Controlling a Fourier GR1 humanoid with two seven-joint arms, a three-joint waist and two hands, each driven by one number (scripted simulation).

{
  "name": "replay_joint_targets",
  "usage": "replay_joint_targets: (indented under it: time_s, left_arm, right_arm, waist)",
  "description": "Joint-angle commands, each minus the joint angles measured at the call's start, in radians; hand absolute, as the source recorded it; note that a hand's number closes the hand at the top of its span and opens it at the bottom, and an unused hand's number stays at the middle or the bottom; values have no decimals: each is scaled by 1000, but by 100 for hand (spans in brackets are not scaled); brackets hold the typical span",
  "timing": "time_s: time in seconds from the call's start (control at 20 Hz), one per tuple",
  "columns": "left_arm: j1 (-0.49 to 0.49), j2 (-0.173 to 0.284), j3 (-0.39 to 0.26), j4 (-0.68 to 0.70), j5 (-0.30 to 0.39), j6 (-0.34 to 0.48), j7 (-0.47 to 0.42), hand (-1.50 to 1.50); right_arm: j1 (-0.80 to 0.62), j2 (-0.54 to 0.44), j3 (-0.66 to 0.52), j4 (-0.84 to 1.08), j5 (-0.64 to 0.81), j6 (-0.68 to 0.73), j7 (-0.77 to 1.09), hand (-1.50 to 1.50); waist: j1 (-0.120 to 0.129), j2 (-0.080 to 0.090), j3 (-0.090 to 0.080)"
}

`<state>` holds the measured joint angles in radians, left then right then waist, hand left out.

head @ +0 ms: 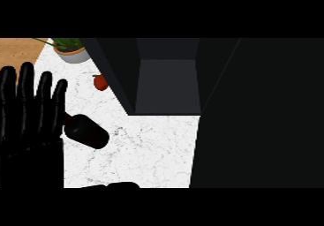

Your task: Pick up the wine, place it into the cabinet and close the cabinet

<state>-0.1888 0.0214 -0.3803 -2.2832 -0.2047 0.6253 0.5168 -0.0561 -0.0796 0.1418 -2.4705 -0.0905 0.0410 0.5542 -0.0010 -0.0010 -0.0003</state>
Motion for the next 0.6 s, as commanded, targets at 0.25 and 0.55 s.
replay_joint_targets:
  time_s: [0.25,0.55]
  left_arm:
    - [137,6,64,27,19,-16,-148,-150]
    - [207,74,303,53,229,-102,-236,-150]
  right_arm:
    - [55,14,40,-80,-1,9,14,-150]
    - [64,5,-8,-92,-52,12,17,-150]
  waist:
    - [-1,0,0]
    - [-2,1,0]
